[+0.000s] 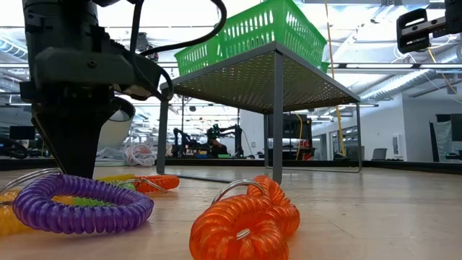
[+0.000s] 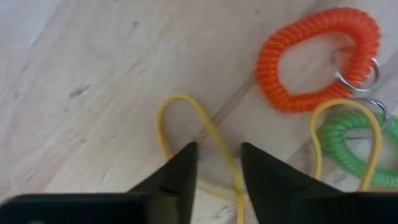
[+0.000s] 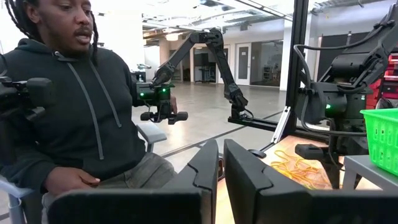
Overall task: Pick & Place Office Desk Supplies
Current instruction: Put the yellow rubber band into the top left green bin on the shelf
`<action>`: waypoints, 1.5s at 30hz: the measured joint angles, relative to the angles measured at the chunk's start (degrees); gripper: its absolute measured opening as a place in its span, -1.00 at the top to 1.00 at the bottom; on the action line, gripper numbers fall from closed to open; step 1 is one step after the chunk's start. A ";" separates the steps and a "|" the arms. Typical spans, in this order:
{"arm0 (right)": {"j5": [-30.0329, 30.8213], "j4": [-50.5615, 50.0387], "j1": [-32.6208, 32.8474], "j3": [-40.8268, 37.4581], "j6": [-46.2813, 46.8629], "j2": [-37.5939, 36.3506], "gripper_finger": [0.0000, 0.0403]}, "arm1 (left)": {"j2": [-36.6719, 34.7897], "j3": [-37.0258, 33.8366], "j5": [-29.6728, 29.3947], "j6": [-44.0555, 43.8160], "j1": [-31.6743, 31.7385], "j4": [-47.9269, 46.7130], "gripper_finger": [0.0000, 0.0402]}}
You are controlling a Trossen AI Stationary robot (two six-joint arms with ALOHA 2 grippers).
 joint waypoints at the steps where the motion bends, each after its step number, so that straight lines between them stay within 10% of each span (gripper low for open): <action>1: 0.00 0.01 -0.01 -0.01 0.00 0.00 0.90 | 0.00 -0.01 -0.21 -0.67 0.00 -0.11 0.46; 8: 0.00 0.01 -0.01 0.00 -0.01 -0.01 0.90 | 0.07 -0.07 -1.50 -1.28 0.49 -1.07 0.94; 16: 0.00 0.01 -0.02 -0.01 0.00 -0.01 0.90 | -1.00 -0.28 -2.32 0.27 1.15 -1.67 0.98; 35: 0.00 -0.01 -0.02 0.01 0.00 0.01 0.90 | -26.61 -0.20 -30.23 -0.48 -2.98 -7.41 0.99; 45: 0.00 0.01 -0.01 0.01 -0.02 0.01 0.90 | -36.45 -0.18 -42.21 12.90 -5.78 1.35 0.98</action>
